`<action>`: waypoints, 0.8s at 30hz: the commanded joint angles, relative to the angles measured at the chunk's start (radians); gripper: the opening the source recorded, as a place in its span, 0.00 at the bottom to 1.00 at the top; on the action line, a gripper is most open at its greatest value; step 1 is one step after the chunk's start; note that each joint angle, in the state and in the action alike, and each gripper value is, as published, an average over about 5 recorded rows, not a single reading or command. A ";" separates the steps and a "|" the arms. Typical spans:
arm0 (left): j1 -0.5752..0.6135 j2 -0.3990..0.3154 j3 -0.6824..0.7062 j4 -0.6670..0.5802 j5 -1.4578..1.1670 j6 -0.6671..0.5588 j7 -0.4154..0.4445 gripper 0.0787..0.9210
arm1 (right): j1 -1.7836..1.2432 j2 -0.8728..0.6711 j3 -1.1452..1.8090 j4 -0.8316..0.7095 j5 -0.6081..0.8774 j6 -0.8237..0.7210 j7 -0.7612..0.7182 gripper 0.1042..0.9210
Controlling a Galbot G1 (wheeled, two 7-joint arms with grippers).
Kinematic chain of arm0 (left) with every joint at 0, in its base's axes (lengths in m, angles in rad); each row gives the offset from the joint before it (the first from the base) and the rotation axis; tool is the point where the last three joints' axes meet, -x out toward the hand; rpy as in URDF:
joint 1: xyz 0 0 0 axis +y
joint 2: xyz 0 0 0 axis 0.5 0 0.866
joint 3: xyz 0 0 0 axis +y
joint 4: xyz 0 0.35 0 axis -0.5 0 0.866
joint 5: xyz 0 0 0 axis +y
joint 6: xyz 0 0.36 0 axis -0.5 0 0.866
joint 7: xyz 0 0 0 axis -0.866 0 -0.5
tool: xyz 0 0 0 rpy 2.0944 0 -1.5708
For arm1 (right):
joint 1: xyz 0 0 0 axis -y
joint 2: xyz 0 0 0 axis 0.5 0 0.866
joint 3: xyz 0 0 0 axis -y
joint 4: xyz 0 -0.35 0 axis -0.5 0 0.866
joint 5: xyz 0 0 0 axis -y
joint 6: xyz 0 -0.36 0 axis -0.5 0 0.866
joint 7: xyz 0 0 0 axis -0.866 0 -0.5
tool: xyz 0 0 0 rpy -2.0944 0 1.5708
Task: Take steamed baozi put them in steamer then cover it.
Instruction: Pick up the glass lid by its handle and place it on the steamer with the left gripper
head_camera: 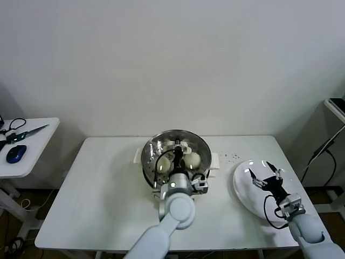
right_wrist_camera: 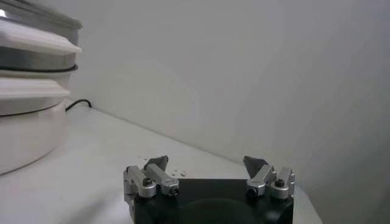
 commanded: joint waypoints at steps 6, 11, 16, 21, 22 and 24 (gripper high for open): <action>0.016 -0.013 -0.020 0.017 -0.011 0.049 -0.037 0.08 | -0.003 0.004 0.005 0.000 -0.006 0.002 -0.004 0.88; 0.017 -0.011 -0.019 0.021 -0.021 0.049 -0.066 0.08 | -0.007 0.009 0.007 0.001 -0.011 0.004 -0.007 0.88; 0.020 -0.006 -0.019 0.023 -0.028 0.049 -0.073 0.08 | -0.009 0.011 0.011 0.000 -0.015 0.005 -0.011 0.88; 0.019 -0.004 -0.016 0.023 -0.029 0.048 -0.069 0.08 | -0.011 0.014 0.013 0.002 -0.019 0.006 -0.013 0.88; 0.019 -0.004 -0.016 0.022 -0.029 0.048 -0.064 0.08 | -0.011 0.015 0.014 0.003 -0.019 0.006 -0.013 0.88; 0.020 -0.005 -0.017 0.015 -0.023 0.047 -0.044 0.08 | -0.012 0.016 0.015 0.003 -0.020 0.006 -0.014 0.88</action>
